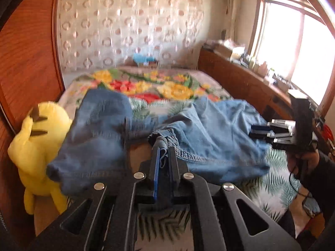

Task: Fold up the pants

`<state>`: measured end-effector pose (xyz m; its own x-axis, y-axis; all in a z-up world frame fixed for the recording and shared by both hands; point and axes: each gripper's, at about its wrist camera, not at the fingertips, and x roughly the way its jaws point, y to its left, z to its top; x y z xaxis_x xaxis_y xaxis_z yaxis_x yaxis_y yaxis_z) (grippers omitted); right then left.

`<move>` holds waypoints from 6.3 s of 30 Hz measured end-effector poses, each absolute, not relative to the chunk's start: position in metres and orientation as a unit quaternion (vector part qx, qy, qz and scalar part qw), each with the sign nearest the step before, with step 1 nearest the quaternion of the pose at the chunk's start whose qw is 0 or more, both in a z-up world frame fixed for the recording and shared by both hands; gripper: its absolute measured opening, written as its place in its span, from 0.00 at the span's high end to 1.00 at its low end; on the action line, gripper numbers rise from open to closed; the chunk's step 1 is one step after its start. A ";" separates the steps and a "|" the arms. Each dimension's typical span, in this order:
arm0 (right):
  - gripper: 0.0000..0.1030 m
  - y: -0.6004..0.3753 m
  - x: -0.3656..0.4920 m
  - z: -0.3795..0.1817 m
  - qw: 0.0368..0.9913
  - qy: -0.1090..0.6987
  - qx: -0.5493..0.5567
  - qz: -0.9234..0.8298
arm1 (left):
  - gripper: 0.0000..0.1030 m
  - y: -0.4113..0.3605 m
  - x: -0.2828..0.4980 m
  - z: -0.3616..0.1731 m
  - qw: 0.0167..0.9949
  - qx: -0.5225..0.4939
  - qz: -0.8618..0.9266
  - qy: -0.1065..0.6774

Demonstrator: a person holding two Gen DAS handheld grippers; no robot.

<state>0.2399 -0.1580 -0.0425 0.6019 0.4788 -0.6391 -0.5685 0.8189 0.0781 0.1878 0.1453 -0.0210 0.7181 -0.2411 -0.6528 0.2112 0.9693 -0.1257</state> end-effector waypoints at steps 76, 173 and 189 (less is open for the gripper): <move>0.60 -0.139 0.293 -0.093 0.859 0.407 -0.095 0.295 | 0.63 0.150 0.282 -0.045 0.904 0.023 -0.122 0.409; 0.60 -0.123 0.317 -0.089 0.862 0.383 -0.078 0.323 | 0.64 0.066 0.258 -0.098 0.864 -0.011 -0.190 0.466; 0.60 -0.156 0.296 -0.086 0.874 0.371 -0.060 0.308 | 0.84 0.135 0.273 -0.011 0.929 -0.001 -0.121 0.351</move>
